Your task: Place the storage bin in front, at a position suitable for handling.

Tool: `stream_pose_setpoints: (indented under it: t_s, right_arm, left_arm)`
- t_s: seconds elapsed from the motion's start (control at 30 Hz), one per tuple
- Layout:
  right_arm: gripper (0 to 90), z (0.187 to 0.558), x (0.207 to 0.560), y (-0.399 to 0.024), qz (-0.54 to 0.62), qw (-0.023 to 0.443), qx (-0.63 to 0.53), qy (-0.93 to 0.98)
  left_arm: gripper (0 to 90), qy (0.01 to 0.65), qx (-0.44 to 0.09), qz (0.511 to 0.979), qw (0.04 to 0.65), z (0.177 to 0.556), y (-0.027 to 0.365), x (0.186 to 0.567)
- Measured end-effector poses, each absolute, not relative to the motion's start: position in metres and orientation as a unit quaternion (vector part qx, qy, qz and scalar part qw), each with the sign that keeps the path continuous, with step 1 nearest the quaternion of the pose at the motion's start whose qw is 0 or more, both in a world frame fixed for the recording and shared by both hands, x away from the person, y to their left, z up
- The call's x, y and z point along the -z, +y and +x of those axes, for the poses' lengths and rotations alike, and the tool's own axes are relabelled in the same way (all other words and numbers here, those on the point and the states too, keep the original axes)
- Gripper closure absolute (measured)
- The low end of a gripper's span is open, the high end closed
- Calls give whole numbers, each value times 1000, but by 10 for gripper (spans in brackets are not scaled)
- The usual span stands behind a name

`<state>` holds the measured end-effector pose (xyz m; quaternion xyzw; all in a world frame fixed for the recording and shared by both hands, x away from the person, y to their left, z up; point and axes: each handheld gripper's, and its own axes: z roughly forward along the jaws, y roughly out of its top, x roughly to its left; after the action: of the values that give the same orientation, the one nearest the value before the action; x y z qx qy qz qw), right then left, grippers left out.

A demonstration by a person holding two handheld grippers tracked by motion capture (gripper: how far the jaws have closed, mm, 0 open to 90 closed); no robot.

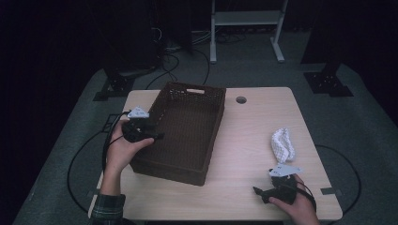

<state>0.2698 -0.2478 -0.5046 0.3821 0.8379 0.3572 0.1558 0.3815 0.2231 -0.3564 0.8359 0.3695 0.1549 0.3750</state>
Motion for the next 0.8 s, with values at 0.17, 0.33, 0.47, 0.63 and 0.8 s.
stream_pose_setpoints:
  t_s: [0.17,0.33,0.47,0.63,0.8]
  right_arm:
    - [43,270,505,-248,382,157,-357,838]
    - [43,270,505,-248,382,157,-358,837]
    - [43,270,505,-247,382,157,-358,838]
    - [43,270,505,-248,382,157,-358,838]
    - [43,270,505,-248,381,157,-358,838]
  left_arm:
    - [428,363,-144,838,382,381,206,356]
    - [427,347,-133,845,383,379,186,356]
    - [429,332,-121,852,386,378,168,360]
    - [428,321,-112,857,386,377,154,362]
    - [428,313,-106,859,390,376,141,362]
